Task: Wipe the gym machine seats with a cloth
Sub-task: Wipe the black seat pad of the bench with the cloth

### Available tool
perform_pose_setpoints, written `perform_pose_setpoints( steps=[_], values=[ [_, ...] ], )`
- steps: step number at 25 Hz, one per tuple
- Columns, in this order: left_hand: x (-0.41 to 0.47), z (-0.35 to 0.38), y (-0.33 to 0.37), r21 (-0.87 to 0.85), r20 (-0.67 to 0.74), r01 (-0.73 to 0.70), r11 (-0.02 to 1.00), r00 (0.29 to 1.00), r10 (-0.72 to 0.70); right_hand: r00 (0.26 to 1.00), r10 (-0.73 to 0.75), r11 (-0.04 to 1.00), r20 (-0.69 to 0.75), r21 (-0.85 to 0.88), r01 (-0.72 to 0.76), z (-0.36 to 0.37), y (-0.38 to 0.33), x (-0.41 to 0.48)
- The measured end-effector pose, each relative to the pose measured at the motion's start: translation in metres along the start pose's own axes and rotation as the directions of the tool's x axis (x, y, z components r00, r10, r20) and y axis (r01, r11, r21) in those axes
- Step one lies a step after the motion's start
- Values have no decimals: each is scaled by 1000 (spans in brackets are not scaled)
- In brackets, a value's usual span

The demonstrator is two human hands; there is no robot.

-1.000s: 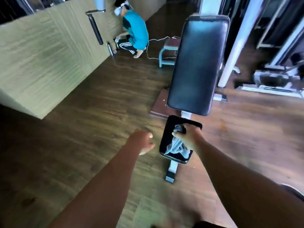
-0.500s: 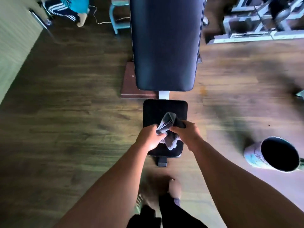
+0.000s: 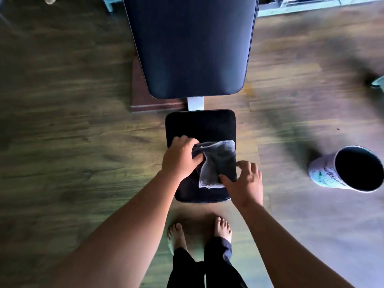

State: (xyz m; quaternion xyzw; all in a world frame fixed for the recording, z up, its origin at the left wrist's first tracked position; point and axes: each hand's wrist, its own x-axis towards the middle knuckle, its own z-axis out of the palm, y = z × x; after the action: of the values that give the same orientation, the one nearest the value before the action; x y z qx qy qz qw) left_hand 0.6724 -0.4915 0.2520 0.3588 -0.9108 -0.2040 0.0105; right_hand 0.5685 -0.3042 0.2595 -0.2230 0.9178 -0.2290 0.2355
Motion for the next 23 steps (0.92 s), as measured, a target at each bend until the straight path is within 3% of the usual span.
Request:
perform_pose_setpoints(
  steps=[3, 5, 7, 13, 15, 20, 21, 23],
  values=[
    [-3, 0, -26, 110, -61, -47, 993, 997, 54, 945, -321, 943, -64, -115, 312, -2, -9, 18],
    [-6, 5, -44, 189, -47, -41, 981, 998, 51, 875, -470, 845, 118, -225, 484, 6, -29, 37],
    [-9, 14, -55, 234, 8, -42, 971, 999, 41, 800, -518, 739, 303, -313, 597, 23, -42, 49],
    [-14, 31, -63, 179, 45, -37, 983, 999, 30, 767, -509, 623, 391, -448, 642, 36, -34, 50],
    [-14, 33, -64, 174, 47, -32, 984, 999, 24, 795, -514, 635, 323, -480, 606, 36, -45, 85],
    [-15, 32, -62, 173, 53, -17, 985, 999, 8, 894, -416, 783, 167, -436, 445, 44, -80, 141],
    [-15, 32, -63, 175, 57, -16, 984, 998, 7, 892, -425, 795, 156, -406, 450, 43, -74, 127],
    [-15, 32, -64, 173, 59, -22, 985, 998, 12, 837, -504, 725, 215, -421, 545, 40, -50, 83]
  ],
)
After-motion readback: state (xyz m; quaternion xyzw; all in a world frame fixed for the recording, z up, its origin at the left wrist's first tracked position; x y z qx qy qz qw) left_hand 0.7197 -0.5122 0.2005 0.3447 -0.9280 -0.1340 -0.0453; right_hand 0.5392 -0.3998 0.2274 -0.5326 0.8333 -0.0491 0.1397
